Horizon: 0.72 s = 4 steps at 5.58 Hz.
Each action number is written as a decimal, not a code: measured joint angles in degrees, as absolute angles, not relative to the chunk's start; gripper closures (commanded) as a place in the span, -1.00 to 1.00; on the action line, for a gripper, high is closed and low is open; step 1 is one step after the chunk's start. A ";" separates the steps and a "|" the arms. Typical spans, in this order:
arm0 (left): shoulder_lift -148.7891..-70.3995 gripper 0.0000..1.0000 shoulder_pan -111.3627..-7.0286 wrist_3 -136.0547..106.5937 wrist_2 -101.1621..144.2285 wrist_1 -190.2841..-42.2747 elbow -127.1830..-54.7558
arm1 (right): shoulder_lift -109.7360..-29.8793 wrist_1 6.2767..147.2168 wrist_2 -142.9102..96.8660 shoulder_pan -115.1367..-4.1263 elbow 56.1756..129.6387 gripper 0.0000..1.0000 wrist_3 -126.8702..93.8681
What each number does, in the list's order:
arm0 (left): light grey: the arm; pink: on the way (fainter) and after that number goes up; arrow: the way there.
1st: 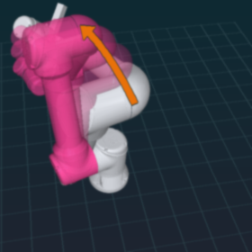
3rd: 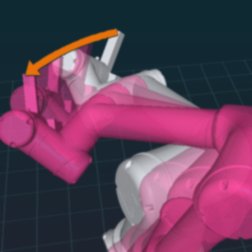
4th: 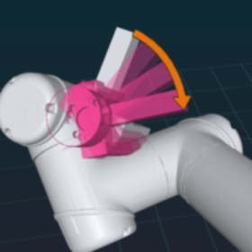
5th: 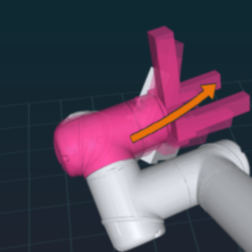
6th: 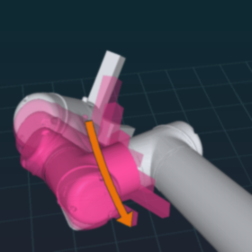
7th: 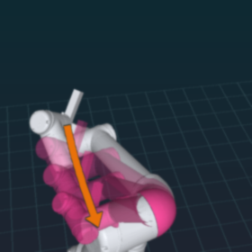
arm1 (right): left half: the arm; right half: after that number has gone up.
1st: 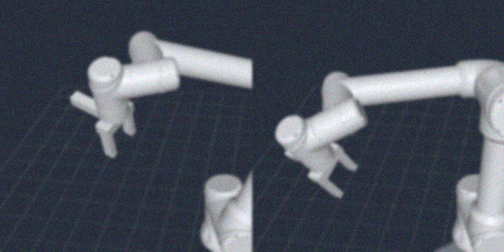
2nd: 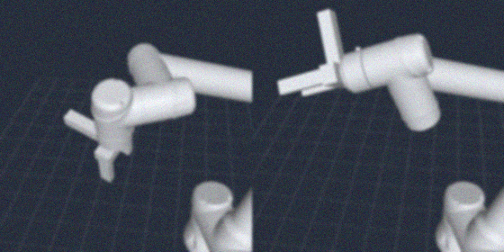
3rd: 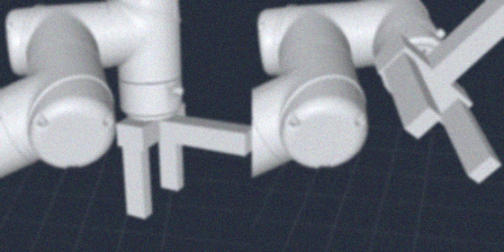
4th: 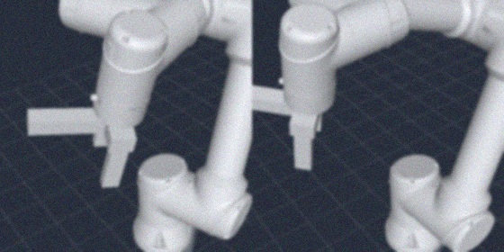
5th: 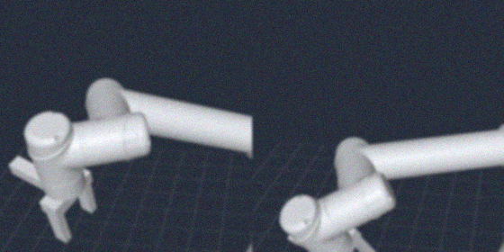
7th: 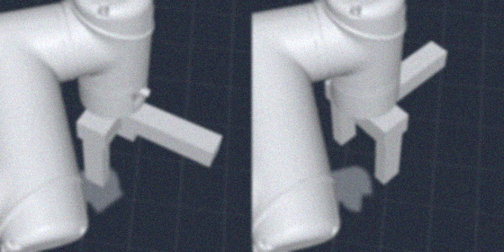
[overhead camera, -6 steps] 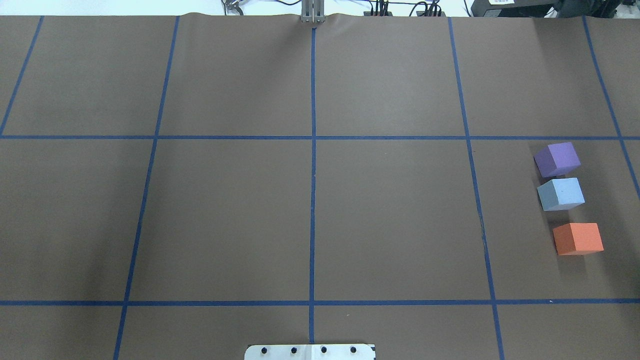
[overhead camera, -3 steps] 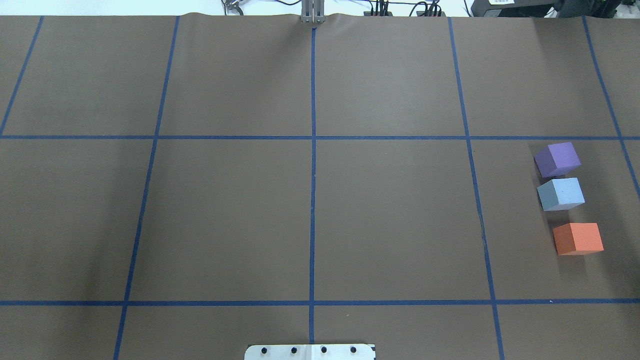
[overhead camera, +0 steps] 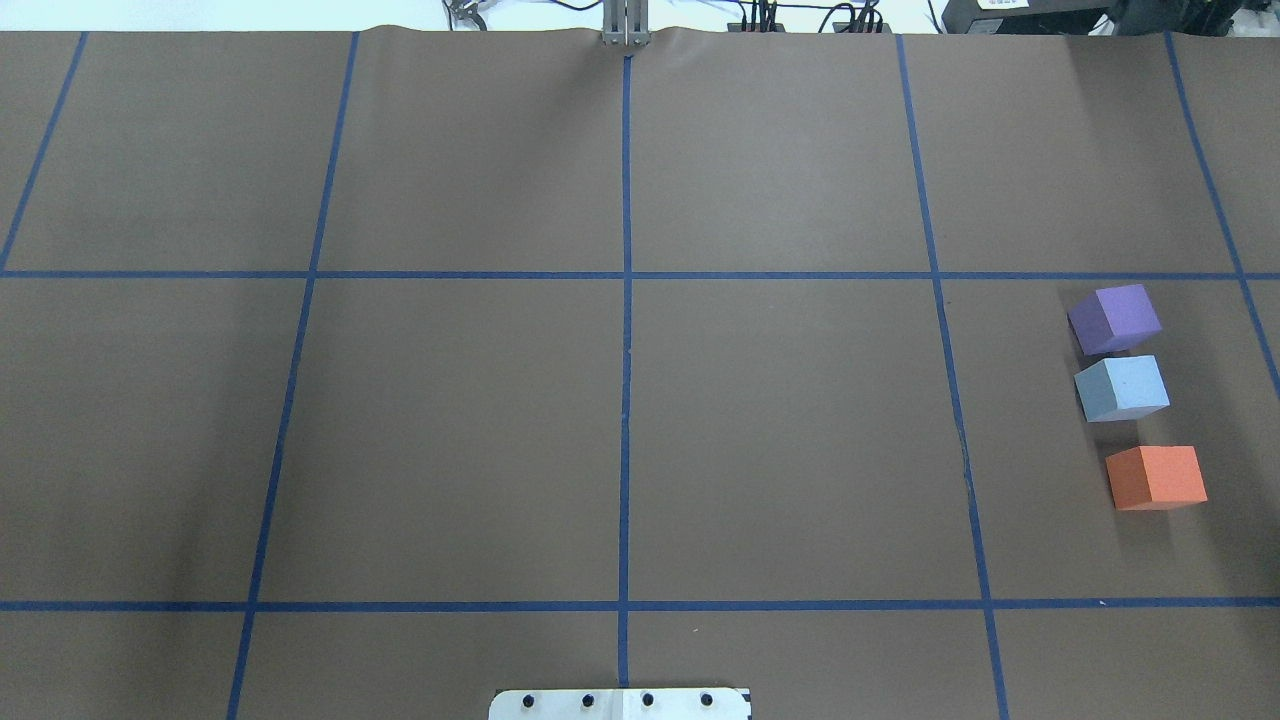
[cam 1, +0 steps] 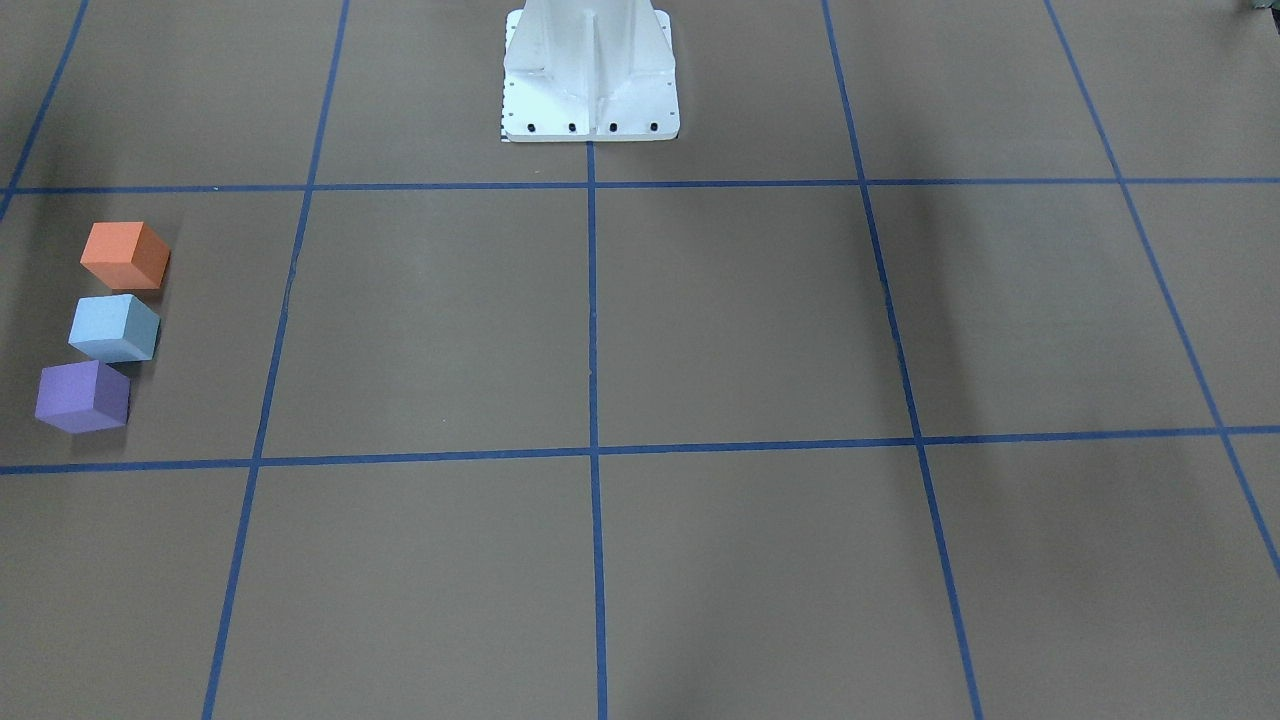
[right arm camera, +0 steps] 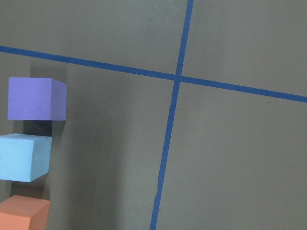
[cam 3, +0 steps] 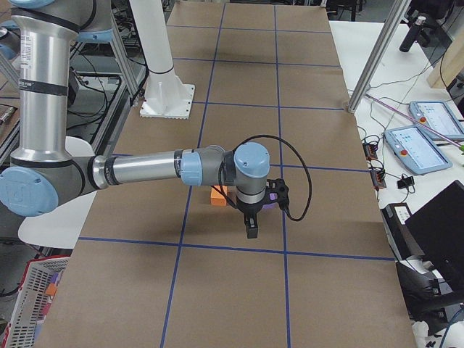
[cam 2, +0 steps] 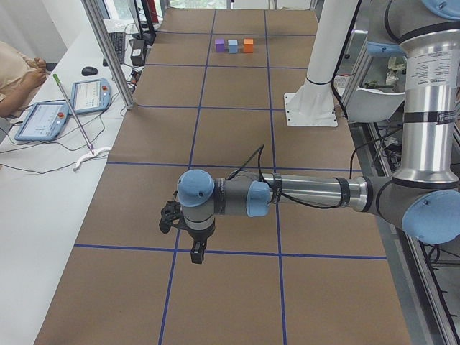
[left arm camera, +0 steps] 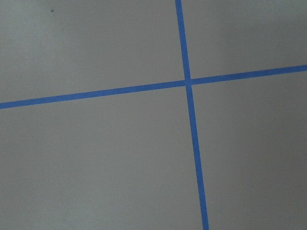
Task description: Place blue block between orange and purple blocks
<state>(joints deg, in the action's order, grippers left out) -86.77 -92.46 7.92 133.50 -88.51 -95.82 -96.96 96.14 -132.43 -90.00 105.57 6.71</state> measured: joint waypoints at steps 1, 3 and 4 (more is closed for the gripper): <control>-86.59 -1.00 -92.46 7.91 133.50 -88.51 -95.86 | -97.08 96.12 -132.32 -90.01 105.37 -1.00 6.71; -86.35 -1.00 -92.46 7.94 133.51 -88.51 -96.00 | -97.36 96.07 -131.94 -90.08 105.39 -1.00 6.91; -86.32 -1.00 -92.46 7.95 133.50 -88.50 -96.01 | -97.43 96.07 -131.84 -90.08 105.50 -1.00 6.93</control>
<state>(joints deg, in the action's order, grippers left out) -86.32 -92.46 7.95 133.50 -88.50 -96.01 -97.43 96.07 -131.84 -90.08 105.50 6.93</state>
